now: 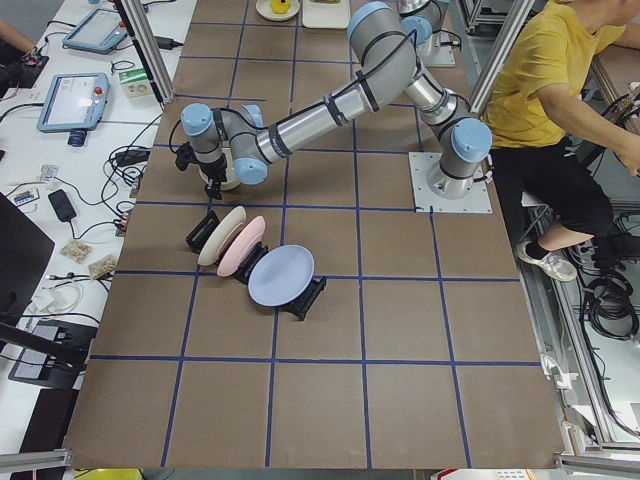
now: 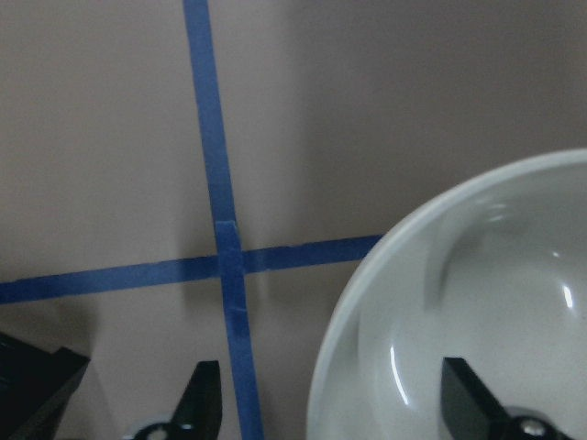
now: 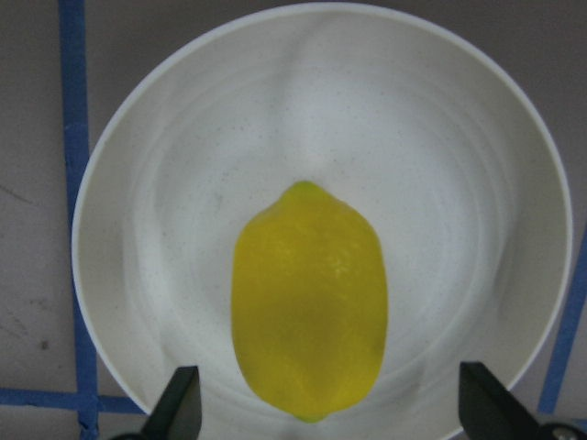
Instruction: Place bowl and put lemon in it
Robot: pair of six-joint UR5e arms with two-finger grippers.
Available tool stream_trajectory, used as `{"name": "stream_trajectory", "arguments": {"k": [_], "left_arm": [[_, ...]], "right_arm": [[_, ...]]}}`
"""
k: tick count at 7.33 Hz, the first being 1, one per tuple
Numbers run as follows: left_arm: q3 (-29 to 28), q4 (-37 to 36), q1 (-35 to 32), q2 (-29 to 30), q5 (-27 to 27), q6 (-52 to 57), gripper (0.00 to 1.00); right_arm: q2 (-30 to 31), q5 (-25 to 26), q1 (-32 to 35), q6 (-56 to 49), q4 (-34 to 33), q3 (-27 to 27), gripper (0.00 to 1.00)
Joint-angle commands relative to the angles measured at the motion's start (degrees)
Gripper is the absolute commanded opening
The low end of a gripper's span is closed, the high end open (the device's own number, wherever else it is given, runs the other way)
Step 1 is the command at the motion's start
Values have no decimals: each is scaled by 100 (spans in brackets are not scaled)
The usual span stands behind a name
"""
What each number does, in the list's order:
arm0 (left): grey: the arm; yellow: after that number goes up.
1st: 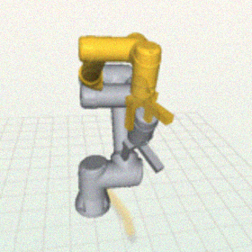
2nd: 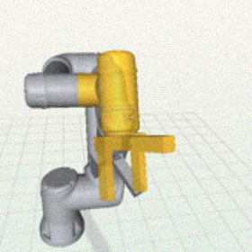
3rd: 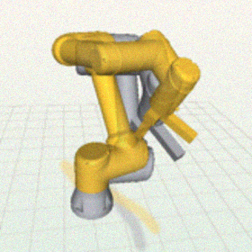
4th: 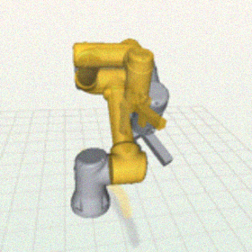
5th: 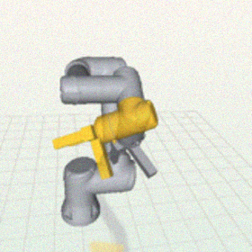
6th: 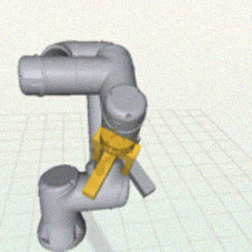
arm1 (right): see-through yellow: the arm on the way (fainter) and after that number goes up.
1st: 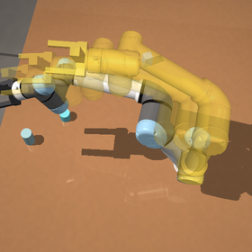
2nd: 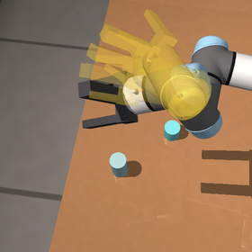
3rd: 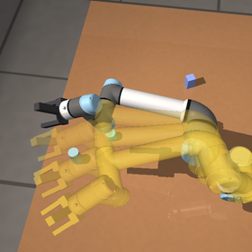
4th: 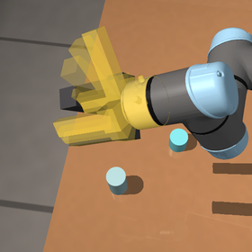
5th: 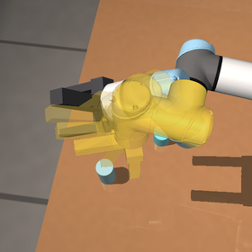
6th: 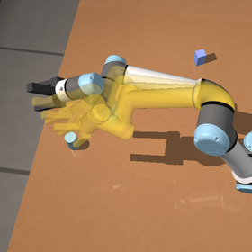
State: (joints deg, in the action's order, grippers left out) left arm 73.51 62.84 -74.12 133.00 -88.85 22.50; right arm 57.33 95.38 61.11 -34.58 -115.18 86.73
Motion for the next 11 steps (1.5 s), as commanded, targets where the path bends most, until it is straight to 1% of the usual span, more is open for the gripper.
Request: {"name": "stream_trajectory", "arguments": {"k": [1, 2, 3, 4, 5, 7, 8, 9, 10, 11], "left_arm": [[14, 166, -14, -107, -1, 17, 32], [14, 228, -32, -151, 8, 8, 26], [14, 238, -49, -169, 8, 8, 26], [14, 238, -41, -169, 8, 8, 19], [14, 264, -23, -213, -1, 8, 0], [5, 474, -32, -345, -1, 8, 0], [-38, 666, -76, -441, 17, -44, 0], [-47, 1025, -180, -616, 200, -210, 0], [92, 1142, -443, -835, 793, -577, 0], [284, 1126, -1002, -1011, 947, -1398, 0]], "right_arm": [[-430, -264, 6, 74, -196, -86, 99], [-424, -214, 6, 92, -171, -78, 58], [-381, -196, 6, 92, -119, -86, 19], [-258, -213, -3, 92, 125, -104, 0], [-31, -248, 6, 92, 293, -87, 0], [461, -283, 172, 441, 688, -87, 0], [681, -275, 347, 669, 986, -113, 0], [970, -275, 531, 1089, 1172, -139, 0], [1139, -292, 803, 1468, 1452, -139, 0], [1227, -284, 1110, 1976, 1507, -139, 0]]}}
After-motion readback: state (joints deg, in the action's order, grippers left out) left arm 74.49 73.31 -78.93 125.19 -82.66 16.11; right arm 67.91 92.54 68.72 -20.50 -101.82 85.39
